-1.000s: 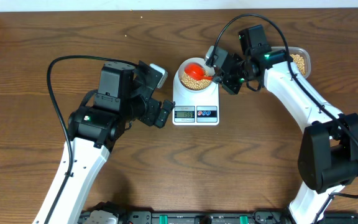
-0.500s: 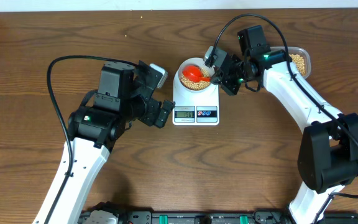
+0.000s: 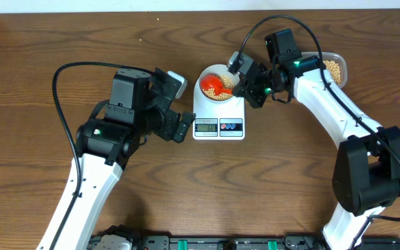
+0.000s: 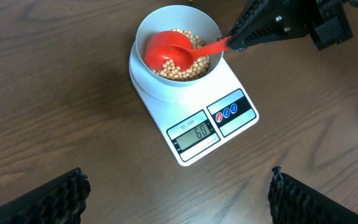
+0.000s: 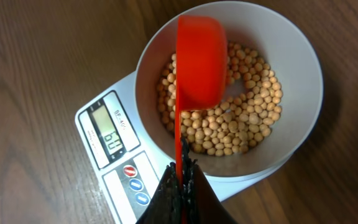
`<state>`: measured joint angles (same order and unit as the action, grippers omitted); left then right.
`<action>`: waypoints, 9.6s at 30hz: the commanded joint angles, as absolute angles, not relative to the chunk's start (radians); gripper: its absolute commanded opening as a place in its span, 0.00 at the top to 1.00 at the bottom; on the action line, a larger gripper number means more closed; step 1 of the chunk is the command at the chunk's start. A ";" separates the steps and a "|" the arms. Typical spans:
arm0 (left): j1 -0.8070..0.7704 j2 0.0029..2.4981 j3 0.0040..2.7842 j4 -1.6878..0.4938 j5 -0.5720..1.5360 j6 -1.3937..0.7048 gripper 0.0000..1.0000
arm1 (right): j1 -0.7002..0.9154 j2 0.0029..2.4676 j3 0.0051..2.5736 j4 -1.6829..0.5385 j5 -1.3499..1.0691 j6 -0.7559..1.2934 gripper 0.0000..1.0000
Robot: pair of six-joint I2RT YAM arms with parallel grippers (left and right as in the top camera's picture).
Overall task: Scoop item into bowl and weigh 50g on scale
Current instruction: 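Tilt the red scoop into the bowl to pour soybeans, then carry the red scoop right back to the soybean tub, then dip the red scoop into the soybean tub and scoop beans, then lift the filled red scoop and move it left over the bowl, then tilt the red scoop over the white bowl to pour soybeans, then hold the red scoop over the bowl and tip in a few beans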
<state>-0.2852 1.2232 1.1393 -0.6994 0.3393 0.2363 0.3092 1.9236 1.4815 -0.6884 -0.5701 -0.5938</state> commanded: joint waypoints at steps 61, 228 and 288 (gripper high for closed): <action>-0.287 1.224 1.136 -0.699 0.351 0.239 0.06 | -0.008 1.880 1.609 -0.764 -1.110 -0.429 0.99; -0.287 1.224 1.136 -0.699 0.351 0.239 0.06 | 0.255 1.988 1.657 -0.815 -0.616 -0.475 0.99; -0.287 1.224 1.136 -0.699 0.351 0.239 0.06 | 0.289 1.986 1.767 -0.932 -0.483 -0.606 0.99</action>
<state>-0.2852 1.2232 1.1393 -0.6994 0.3393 0.2363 0.2718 1.9820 1.7420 -0.9318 -0.5049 -0.5674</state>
